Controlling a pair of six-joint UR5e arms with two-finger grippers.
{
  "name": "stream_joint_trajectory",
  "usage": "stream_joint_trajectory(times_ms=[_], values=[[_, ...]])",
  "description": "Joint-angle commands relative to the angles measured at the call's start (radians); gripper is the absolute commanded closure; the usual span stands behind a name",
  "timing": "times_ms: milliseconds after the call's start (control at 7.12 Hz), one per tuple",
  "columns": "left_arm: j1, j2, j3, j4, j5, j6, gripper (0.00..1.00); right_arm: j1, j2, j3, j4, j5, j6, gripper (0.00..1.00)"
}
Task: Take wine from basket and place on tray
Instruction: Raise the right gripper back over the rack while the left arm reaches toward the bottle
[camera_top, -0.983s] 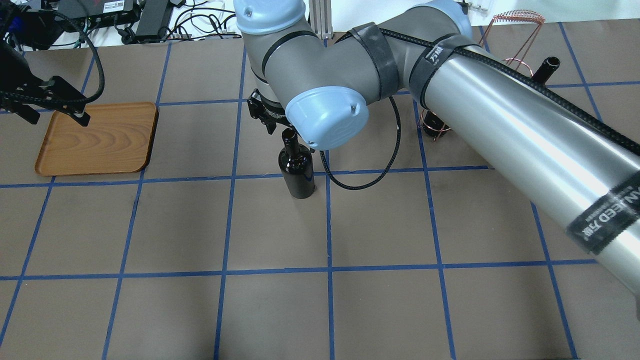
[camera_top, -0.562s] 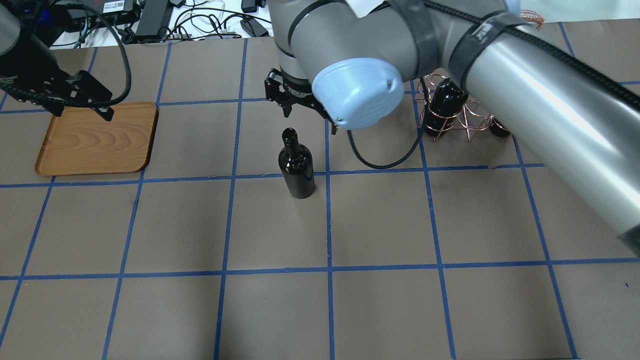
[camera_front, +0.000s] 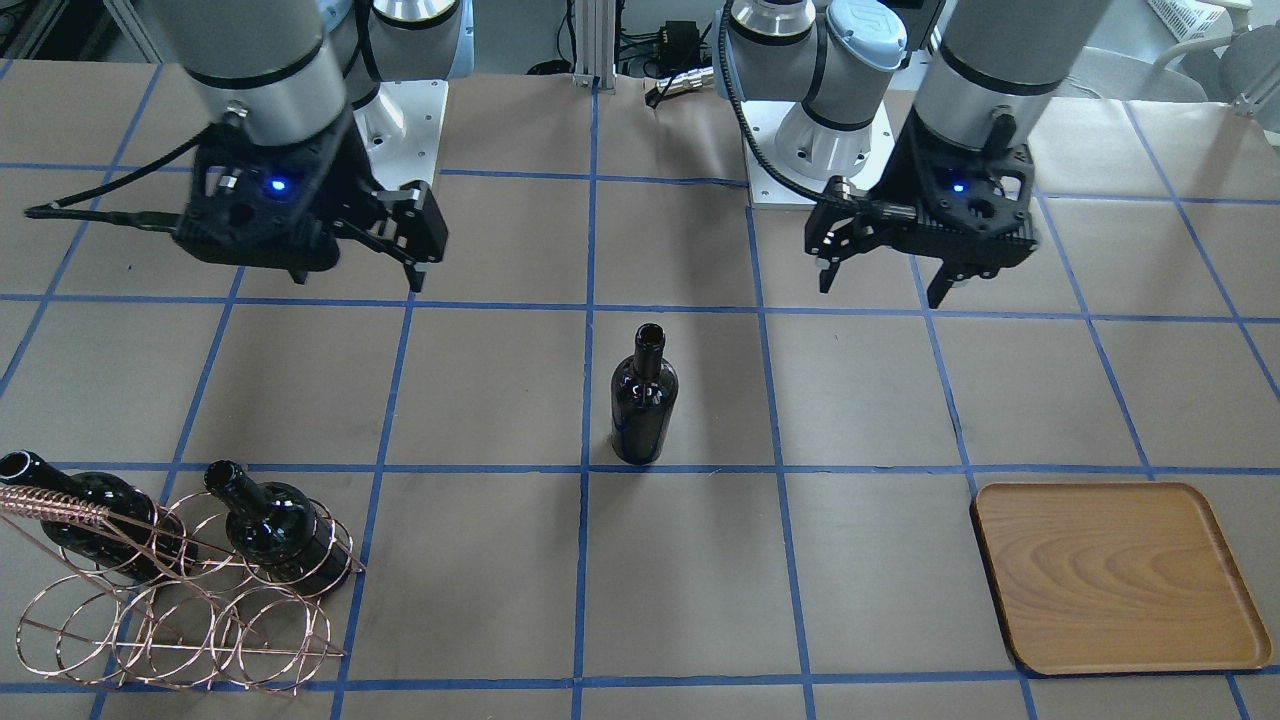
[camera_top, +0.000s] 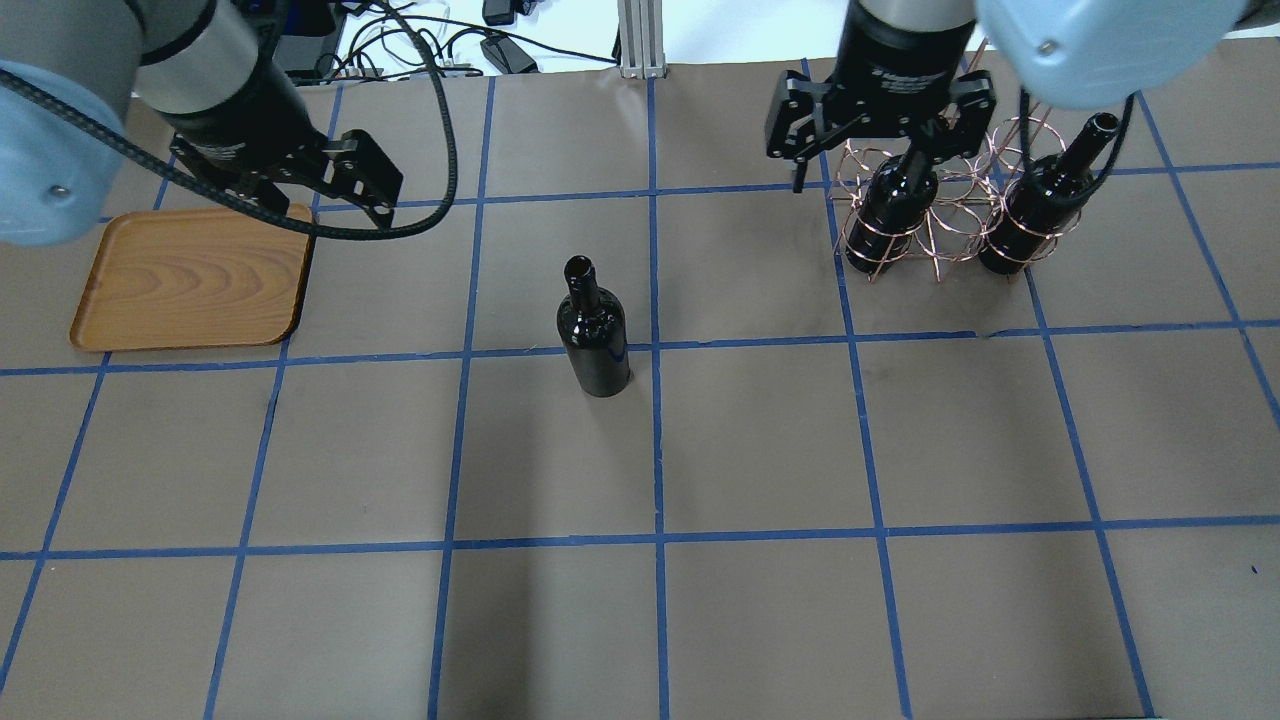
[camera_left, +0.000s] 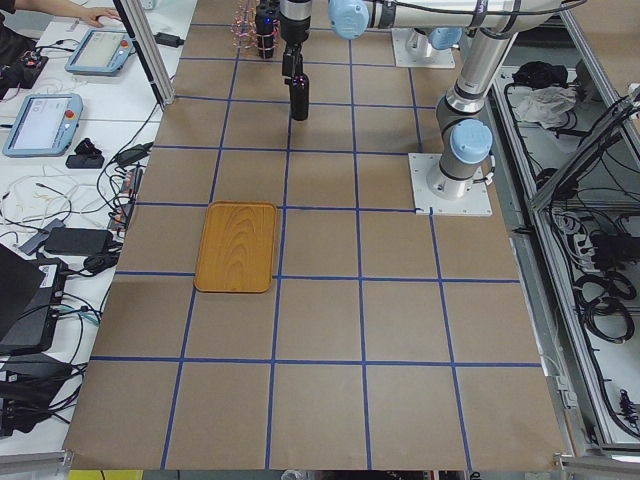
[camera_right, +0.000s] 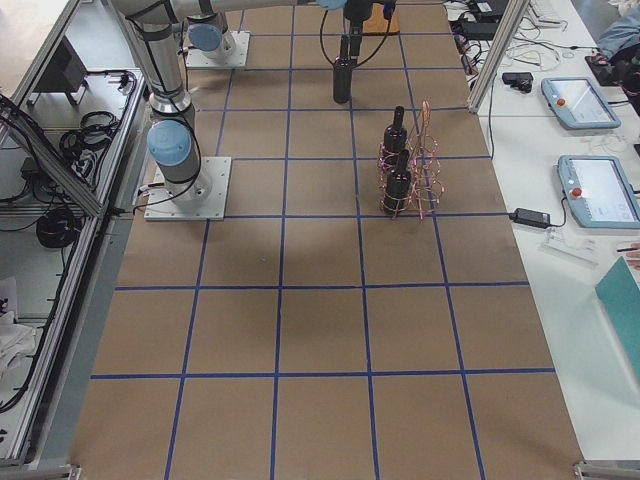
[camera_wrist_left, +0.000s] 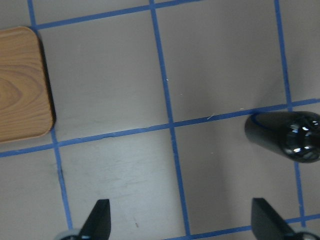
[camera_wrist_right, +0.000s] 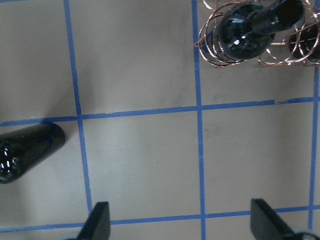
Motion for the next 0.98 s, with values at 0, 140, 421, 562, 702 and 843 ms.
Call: stream_joint_trajectory(times_ms=[0, 140, 421, 562, 702, 843], values=[[-0.114, -0.032, -0.009, 0.05, -0.059, -0.148, 0.0, -0.102, -0.038, 0.003, 0.035, -0.003, -0.141, 0.0], [-0.154, -0.057, -0.011, 0.106, -0.087, -0.185, 0.0, -0.101, -0.039, 0.005, 0.035, -0.002, -0.143, 0.0], [-0.246, -0.103, -0.011, 0.154, -0.086, -0.298, 0.0, -0.098, -0.039, 0.005, 0.033, -0.003, -0.134, 0.0], [-0.269, -0.135, -0.012, 0.189, -0.083, -0.356, 0.0, -0.098, -0.039, 0.005, 0.03, -0.002, -0.138, 0.0], [-0.283, -0.164, -0.012, 0.19, -0.081, -0.38, 0.0, -0.098, -0.039, 0.005, 0.027, -0.002, -0.138, 0.0], [-0.296, -0.188, -0.012, 0.191, -0.078, -0.387, 0.0, -0.098, -0.039, 0.005, 0.026, -0.002, -0.138, 0.0]])
